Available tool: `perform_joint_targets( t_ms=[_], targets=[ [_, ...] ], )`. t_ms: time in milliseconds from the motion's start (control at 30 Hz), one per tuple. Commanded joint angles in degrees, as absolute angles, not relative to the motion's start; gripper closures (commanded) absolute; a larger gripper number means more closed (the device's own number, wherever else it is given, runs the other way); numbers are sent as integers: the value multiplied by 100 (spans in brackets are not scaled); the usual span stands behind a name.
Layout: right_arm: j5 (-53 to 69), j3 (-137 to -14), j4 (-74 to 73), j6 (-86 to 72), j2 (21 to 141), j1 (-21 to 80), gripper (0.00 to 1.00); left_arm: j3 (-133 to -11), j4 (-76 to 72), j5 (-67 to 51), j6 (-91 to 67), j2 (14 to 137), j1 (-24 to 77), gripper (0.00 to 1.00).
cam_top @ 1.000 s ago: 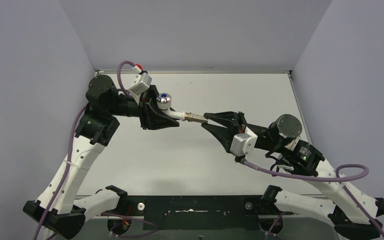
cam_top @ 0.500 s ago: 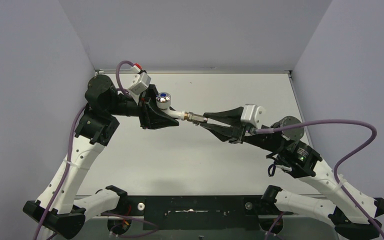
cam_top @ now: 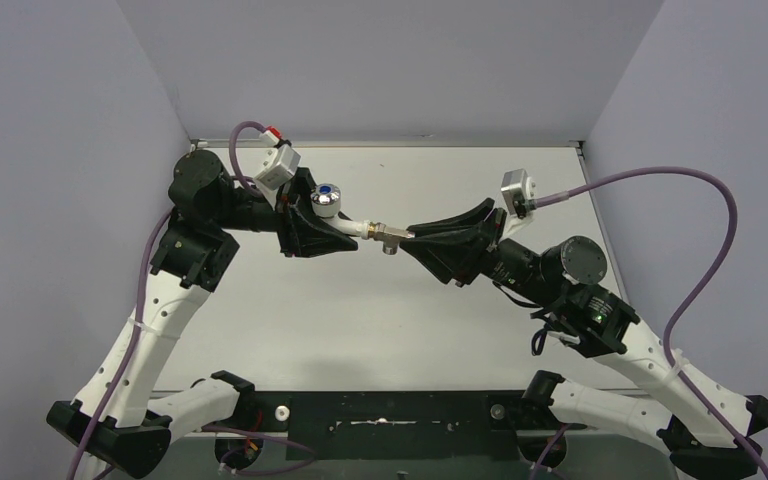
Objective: Install the water faucets
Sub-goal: Screw the water faucet onto the adaptor.
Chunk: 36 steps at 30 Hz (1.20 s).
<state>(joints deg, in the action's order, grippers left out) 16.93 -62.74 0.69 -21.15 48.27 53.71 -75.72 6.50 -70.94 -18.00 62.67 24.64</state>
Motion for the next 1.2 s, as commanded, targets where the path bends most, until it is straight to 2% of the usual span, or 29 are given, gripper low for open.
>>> perform_joint_targets(
  t_ms=[0,100,267,567,833,1167],
  targets=[
    [1195,-6201,507,-3207,4951,5383,100,-7657,208,-7327,-1852,6215,2514,100],
    [1185,-6146,532,-3358,4920,5383,99,-7665,187,-7334,-1854,6238,2514,100],
    [1276,-5999,731,-3037,4714,5379,67,-7662,142,-7303,-1869,6232,2514,100],
    [1398,-5836,1107,-2166,4361,5379,45,-7637,131,-7258,-1881,6206,2514,100],
    [1639,-6250,780,-910,4291,5386,42,-7580,119,-7216,-1863,6169,2518,100],
    [3165,-7298,-941,2232,4641,5388,43,-7562,84,-7176,-1945,6118,2518,100]
  ],
)
